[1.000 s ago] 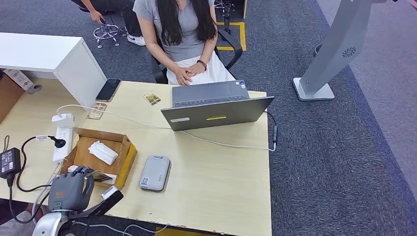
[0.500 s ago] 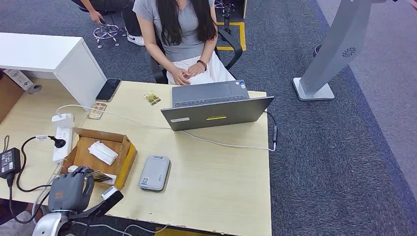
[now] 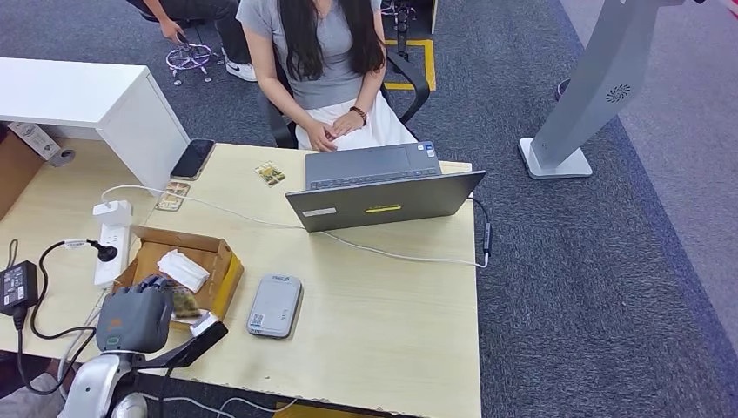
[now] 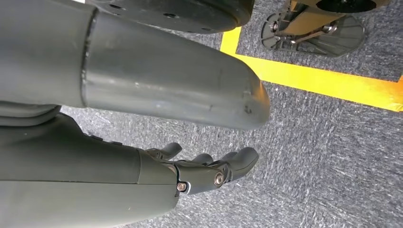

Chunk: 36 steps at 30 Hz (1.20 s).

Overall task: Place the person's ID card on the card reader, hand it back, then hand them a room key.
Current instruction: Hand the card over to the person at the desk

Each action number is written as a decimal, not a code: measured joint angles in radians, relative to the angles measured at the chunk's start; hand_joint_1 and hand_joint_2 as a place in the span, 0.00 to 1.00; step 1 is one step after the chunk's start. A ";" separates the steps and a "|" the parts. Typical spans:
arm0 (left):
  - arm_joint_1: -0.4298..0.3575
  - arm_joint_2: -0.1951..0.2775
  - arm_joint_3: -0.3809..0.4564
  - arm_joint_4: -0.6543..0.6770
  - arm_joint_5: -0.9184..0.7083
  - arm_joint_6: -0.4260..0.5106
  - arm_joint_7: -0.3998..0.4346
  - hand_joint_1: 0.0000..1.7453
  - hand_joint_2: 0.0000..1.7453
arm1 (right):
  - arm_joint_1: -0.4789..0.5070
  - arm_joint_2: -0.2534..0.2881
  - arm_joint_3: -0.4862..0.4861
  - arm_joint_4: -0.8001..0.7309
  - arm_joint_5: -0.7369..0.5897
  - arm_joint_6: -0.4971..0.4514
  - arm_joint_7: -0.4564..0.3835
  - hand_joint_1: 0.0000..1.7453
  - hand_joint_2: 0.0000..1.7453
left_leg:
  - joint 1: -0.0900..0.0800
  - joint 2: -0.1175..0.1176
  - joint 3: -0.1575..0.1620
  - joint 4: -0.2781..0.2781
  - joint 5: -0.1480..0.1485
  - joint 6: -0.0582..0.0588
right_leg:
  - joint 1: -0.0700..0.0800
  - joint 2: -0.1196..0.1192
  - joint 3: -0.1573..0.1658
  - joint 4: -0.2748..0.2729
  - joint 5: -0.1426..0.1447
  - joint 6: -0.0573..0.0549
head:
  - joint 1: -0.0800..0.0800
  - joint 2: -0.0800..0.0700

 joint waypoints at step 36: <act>-0.593 0.077 -0.229 0.197 -0.029 -0.148 0.161 1.00 1.00 | -0.012 0.006 -0.014 0.000 0.070 0.018 -0.003 0.00 0.00 | 0.000 -0.002 -0.001 0.000 0.007 -0.001 | 0.000 -0.001 -0.001 0.000 0.007 -0.001 | 0.000 0.000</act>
